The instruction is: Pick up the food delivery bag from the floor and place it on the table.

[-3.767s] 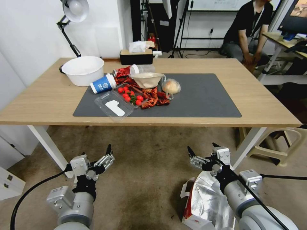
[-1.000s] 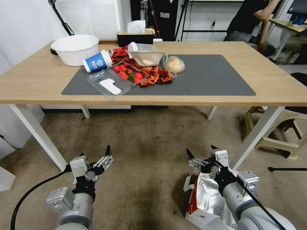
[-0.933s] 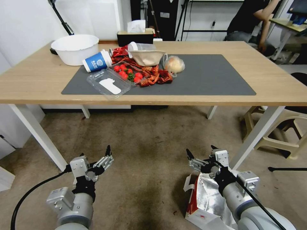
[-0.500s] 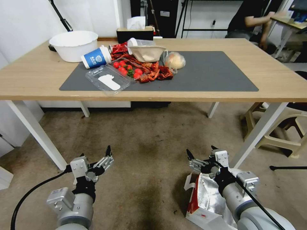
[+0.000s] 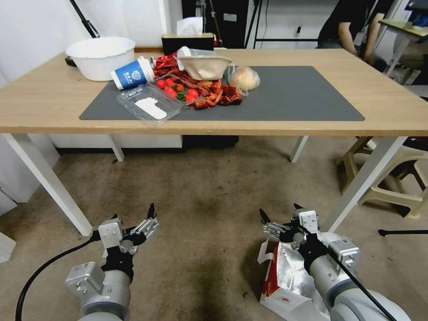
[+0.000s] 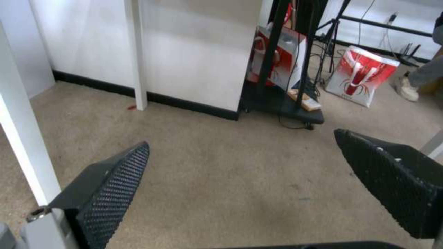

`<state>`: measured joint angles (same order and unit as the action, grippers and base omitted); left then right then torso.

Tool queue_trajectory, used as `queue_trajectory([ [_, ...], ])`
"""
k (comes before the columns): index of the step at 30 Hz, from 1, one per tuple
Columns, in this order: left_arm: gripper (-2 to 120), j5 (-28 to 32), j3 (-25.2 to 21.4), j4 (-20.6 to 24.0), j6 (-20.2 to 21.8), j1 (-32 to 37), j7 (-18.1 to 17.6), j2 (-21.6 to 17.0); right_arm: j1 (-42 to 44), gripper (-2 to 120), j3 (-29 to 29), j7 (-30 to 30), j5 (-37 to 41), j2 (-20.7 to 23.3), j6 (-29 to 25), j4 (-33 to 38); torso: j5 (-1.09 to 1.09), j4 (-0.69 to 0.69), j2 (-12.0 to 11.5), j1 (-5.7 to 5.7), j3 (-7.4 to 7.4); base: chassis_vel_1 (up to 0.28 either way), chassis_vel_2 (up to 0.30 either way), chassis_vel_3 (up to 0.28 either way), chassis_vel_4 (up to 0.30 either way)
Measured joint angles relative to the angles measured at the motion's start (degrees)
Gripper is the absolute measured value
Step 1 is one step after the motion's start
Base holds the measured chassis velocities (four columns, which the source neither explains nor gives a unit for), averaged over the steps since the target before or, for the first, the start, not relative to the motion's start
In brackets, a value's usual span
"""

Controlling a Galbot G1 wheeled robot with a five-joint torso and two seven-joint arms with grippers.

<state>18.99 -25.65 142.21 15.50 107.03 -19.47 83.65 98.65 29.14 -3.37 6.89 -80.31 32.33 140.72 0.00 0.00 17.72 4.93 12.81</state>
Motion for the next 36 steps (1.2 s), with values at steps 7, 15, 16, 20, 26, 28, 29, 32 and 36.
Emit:
queue_trajectory([
  [7, 100, 0.07, -0.34, -0.18, -0.01, -0.12, -0.01, -0.29, -0.49, 100, -0.01, -0.02, -0.11, -0.48, -0.12, -0.4, 0.0, 0.0, -1.85, -0.53, -1.33, 0.0, 0.0, 0.0, 0.0],
  [15, 100, 0.08, -0.2, -0.79, 0.0, -0.36, 0.02, -0.3, -0.58, 100, 0.16, 0.06, 0.32, -0.56, -0.86, -0.57, 0.0, 0.0, -3.58, -0.94, -2.64, 0.0, 0.0, 0.0, 0.0],
  [16, 100, 0.08, -0.2, -0.79, 0.0, -0.36, 0.02, -0.3, -0.58, 100, 0.16, 0.06, 0.32, -0.56, -0.86, -0.57, 0.0, 0.0, -3.58, -0.94, -2.64, 0.0, 0.0, 0.0, 0.0],
  [20, 100, 0.03, 0.02, -0.88, 0.01, -0.43, 0.04, -0.2, -0.49, 100, 0.23, 0.16, 0.55, -0.59, -1.65, -0.7, 0.0, 0.0, -4.49, -1.15, -3.35, 0.0, 0.0, 0.0, 0.0],
  [26, 100, 0.0, 0.05, -1.28, -0.05, -0.49, 0.1, -0.3, -0.51, 100, 0.36, 0.15, 0.61, -0.69, -1.88, -0.94, 0.0, 0.0, -5.93, -1.52, -4.42, 0.0, 0.0, 0.0, 0.0],
  [28, 100, 0.06, -0.05, -1.34, -0.07, -0.6, 0.13, -0.4, -0.71, 100, 0.34, 0.13, 0.64, -0.88, -2.05, -1.11, 0.0, 0.0, -6.56, -1.69, -4.86, 0.0, 0.0, 0.0, 0.0],
  [29, 100, 0.06, -0.05, -1.34, -0.07, -0.6, 0.13, -0.4, -0.71, 100, 0.34, 0.13, 0.64, -0.88, -2.05, -1.11, 0.0, 0.0, -6.56, -1.69, -4.86, 0.0, 0.0, 0.0, 0.0],
  [32, 100, 0.09, -0.11, -1.34, -0.07, -0.64, 0.13, -0.46, -0.85, 100, 0.31, 0.13, 0.67, -1.0, -2.2, -1.19, 0.0, 0.0, -6.9, -1.77, -5.13, 0.0, 0.0, 0.0, 0.0],
  [36, 100, 0.21, -0.27, -1.35, -0.07, -0.73, 0.15, -0.55, -1.13, 100, 0.29, -0.05, 0.73, -1.14, -2.48, -1.39, 0.0, 0.0, -7.51, -1.91, -5.61, 0.0, 0.0, 0.0, 0.0],
])
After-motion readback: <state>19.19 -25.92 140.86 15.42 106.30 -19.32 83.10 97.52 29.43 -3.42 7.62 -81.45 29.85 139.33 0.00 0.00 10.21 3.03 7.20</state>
